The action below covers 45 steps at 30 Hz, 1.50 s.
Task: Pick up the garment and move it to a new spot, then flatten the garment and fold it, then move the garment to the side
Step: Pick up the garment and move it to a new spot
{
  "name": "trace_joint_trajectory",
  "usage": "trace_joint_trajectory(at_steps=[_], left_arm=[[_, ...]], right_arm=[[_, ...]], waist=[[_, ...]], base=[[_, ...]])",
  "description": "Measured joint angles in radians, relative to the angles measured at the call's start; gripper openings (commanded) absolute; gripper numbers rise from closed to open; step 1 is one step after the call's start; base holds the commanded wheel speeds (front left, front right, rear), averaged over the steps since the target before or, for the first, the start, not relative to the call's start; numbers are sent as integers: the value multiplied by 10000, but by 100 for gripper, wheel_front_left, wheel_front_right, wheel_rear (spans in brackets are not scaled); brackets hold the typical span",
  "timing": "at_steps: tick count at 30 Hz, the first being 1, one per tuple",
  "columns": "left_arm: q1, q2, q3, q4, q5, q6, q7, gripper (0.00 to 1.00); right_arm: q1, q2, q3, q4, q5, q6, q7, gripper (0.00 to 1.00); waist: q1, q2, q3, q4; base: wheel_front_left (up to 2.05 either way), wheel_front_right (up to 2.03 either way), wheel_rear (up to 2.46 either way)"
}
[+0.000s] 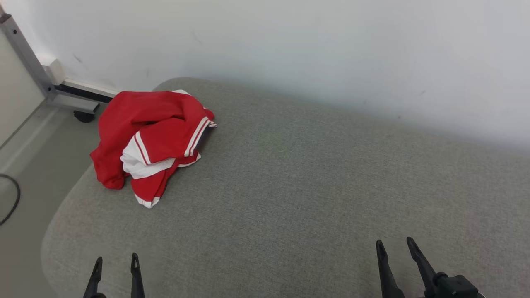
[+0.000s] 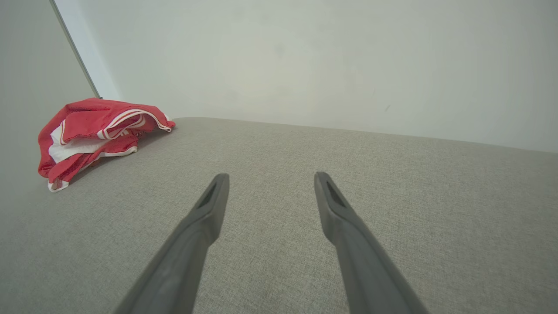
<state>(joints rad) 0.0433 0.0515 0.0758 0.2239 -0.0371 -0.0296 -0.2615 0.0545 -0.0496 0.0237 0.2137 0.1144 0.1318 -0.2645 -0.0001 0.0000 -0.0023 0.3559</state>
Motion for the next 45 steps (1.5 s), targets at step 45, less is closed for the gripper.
trace_joint_trajectory(at_steps=[45], left_arm=[[-4432,1406,1904,1783,-1214,-472,-10,100]], right_arm=[[-1182,0,42,65,-105,0,0,100]], waist=[[1,1,1171,-1353]], base=[[0,0,0]])
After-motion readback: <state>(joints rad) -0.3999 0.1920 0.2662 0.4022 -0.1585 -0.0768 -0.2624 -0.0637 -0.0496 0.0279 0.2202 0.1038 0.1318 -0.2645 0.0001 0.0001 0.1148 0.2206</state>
